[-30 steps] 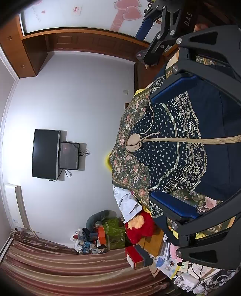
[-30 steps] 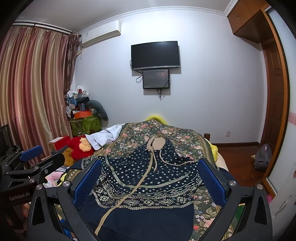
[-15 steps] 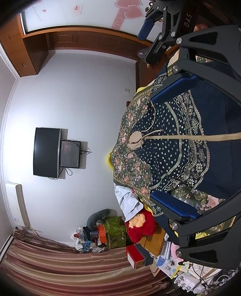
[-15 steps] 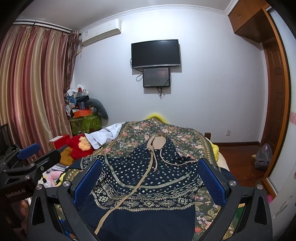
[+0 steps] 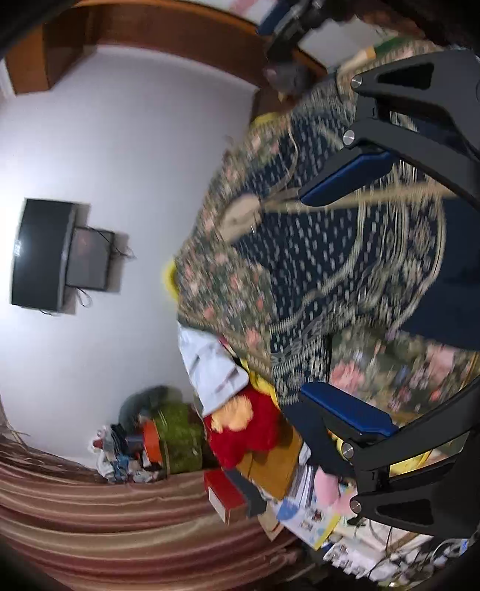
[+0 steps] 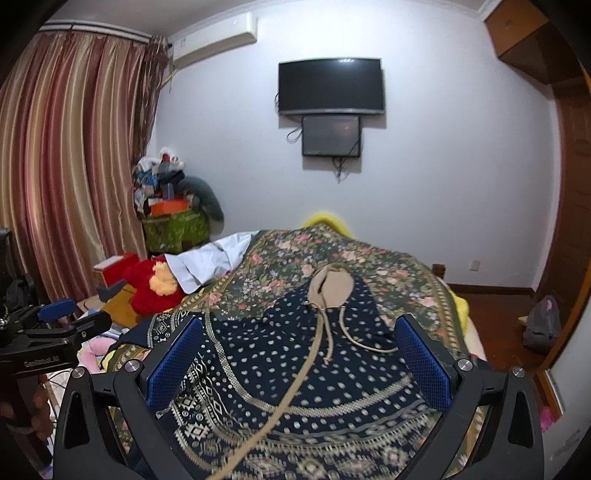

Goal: Fold large clothes
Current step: 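Grasp the hoodie sleeve cuff with the left gripper and lift it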

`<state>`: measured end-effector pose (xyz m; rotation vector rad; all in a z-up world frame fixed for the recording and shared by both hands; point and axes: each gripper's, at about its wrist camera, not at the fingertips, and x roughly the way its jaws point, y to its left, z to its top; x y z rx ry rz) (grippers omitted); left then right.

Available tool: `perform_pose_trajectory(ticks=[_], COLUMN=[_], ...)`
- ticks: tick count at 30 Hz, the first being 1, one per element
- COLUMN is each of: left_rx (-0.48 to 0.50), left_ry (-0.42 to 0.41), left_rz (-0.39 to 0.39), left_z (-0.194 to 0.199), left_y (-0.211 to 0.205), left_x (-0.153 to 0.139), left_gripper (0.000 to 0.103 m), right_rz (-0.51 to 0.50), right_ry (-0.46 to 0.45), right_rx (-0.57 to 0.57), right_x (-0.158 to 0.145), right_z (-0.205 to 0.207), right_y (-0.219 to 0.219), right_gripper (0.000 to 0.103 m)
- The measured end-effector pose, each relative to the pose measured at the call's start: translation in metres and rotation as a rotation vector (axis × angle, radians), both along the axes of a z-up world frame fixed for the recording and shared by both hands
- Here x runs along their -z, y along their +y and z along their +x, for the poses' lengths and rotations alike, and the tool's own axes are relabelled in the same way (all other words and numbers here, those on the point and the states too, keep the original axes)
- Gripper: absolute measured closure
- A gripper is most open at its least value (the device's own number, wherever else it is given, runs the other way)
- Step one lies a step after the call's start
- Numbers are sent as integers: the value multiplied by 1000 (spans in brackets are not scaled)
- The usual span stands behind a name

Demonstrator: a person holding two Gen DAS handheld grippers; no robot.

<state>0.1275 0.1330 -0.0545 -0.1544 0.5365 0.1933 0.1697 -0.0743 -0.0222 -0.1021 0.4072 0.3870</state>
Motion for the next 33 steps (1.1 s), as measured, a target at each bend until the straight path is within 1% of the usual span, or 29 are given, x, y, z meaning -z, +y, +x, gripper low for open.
perform_pose_trajectory(ticks=[2,4,6,7,9,11,13,14,15,17,19,20,22,26,30,32,33], left_rx=[-28,-74,-96,-107,-142,-138,-142,-152,-157,-151,-163,-182,-206,-220,-228,-242,-255], left_ry=[48,94,133,161,212,266,320,338,354,396,442,462,475,460,448,444,442], left_rz=[-21,-65,-107,-129,-134,-151,-185,-215,-268,-420,-498,-529,-551,-558,-619,-617,-599], left_z=[19,37,52,61,77,91,103,106,111,118,122,124,126,128,135,141,144], left_y=[20,45,68,81,103,121,136,143,152,173,186,194,204,220,241,247,249], left_x=[12,27,40,49,65,83,99,107,117,142,160,170,179,182,192,196,196], left_gripper=[6,6,6,6,6,6,6,6,6,7,14,16,16,16,17,23,29], right_rz=[-22,-46,-73,-88,-120,-151,-196,-219,-239,-284,-320,-333,-352,-388,-426,-422,-421], right_ry=[26,52,91,115,169,219,278,303,322,372,416,437,474,504,534,563,582], right_rx=[-13,-24,-44,-53,-67,-84,-99,-99,-99,-105,-114,-123,-140,-185,-214,-232,-243], right_x=[6,15,26,34,50,70,94,106,117,142,164,174,192,220,243,252,258], right_z=[24,47,71,84,108,130,152,161,168,185,197,202,211,223,235,240,242], right_y=[15,31,48,55,71,87,104,112,118,133,144,149,158,180,200,208,212], right_gripper=[0,0,0,0,0,0,0,0,0,0,0,0,0,0,0,1,1])
